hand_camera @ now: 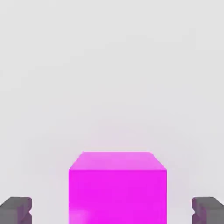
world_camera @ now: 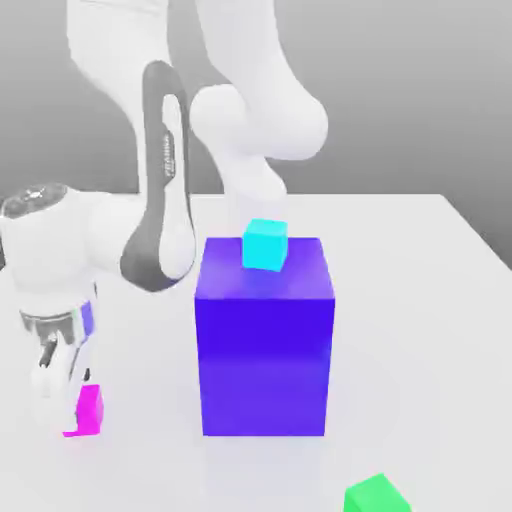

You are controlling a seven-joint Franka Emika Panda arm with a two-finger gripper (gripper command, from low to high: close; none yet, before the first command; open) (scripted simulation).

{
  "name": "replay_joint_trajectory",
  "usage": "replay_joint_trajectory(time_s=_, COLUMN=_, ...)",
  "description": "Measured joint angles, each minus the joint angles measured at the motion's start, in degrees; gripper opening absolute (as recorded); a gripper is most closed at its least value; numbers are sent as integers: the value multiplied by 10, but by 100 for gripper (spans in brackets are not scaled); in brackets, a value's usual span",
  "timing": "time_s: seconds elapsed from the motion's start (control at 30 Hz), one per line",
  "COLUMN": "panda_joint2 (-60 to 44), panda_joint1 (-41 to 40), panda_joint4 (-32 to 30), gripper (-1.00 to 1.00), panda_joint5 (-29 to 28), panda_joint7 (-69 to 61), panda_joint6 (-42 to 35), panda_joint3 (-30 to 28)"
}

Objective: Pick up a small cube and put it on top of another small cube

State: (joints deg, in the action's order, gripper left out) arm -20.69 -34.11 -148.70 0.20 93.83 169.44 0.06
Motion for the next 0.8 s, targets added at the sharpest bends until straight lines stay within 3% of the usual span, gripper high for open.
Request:
replay_joint_trajectory(time_s=0.2, panda_joint2=0, panda_joint1=-1, panda_joint4=0, gripper=-100, panda_joint5=-1, panda_joint7=1, panda_joint6=1, panda_joint3=1)
replay_joint_trajectory(time_s=0.4, panda_joint2=105, panda_joint1=2, panda_joint4=-18, gripper=-100, panda_joint5=-4, panda_joint7=4, panda_joint6=-88, panda_joint3=6)
replay_joint_trajectory(time_s=0.8, panda_joint2=73, panda_joint1=210, panda_joint4=124, gripper=-100, panda_joint5=-71, panda_joint7=93, panda_joint6=-208, panda_joint3=162)
